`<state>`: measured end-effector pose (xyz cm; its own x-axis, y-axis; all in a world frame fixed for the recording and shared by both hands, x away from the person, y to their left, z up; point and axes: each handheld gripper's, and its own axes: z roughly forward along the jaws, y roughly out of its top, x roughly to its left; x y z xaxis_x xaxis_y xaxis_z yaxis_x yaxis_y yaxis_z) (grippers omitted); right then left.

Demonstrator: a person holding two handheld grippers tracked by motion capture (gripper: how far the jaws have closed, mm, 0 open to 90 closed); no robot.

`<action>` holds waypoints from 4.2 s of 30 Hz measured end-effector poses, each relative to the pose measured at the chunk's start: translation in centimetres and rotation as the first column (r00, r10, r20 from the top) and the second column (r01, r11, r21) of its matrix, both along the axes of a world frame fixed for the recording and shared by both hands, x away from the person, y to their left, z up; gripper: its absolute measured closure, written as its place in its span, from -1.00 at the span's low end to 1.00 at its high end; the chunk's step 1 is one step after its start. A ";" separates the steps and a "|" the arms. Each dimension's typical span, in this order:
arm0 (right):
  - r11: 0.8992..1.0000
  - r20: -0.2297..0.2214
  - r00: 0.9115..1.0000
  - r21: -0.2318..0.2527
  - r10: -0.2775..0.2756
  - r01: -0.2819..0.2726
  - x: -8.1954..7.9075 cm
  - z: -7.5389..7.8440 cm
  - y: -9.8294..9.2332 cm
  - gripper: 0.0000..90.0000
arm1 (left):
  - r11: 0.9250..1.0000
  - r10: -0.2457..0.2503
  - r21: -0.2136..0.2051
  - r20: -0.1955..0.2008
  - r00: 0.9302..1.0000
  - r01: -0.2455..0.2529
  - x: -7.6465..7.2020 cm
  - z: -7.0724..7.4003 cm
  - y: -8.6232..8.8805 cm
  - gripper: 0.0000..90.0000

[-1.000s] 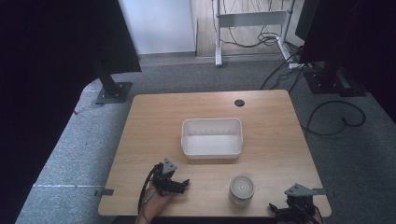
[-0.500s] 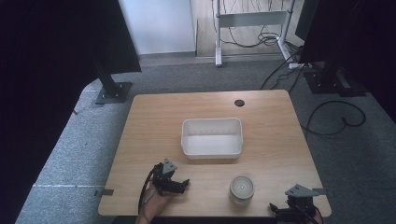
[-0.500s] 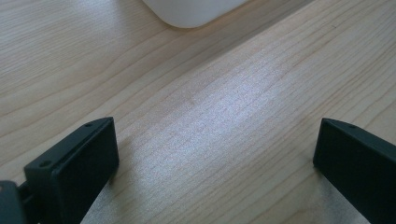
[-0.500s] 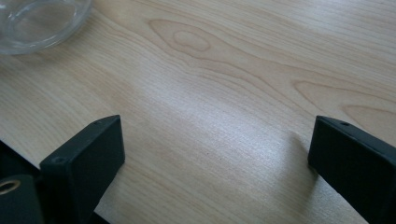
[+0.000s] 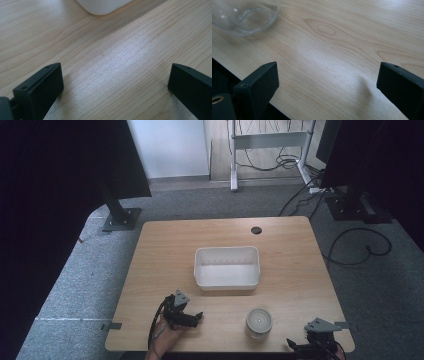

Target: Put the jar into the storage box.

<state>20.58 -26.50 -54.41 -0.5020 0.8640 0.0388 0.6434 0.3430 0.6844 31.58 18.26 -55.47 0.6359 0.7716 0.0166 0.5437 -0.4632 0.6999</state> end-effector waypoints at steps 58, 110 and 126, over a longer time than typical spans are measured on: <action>0.975 0.098 0.973 0.060 0.208 -0.214 1.0 1.8 7.2 -0.96 | 1.000 -0.001 0.001 0.001 1.000 0.001 0.0 0.0 0.0 -1.00; 0.980 0.094 0.976 0.007 0.196 -0.197 3.5 1.8 10.4 -0.79 | 1.000 0.000 0.000 0.000 1.000 0.000 0.0 0.0 0.0 -1.00; 0.982 0.117 0.975 -0.001 0.189 -0.190 4.8 3.0 11.2 -0.79 | 1.000 0.000 0.001 0.000 1.000 0.000 0.0 0.0 0.0 -1.00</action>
<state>25.42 -15.29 -51.39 -0.6581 0.7526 -0.0208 0.4836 0.4438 0.7544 31.59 18.26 -55.47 0.6360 0.7715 0.0173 0.5434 -0.4636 0.6998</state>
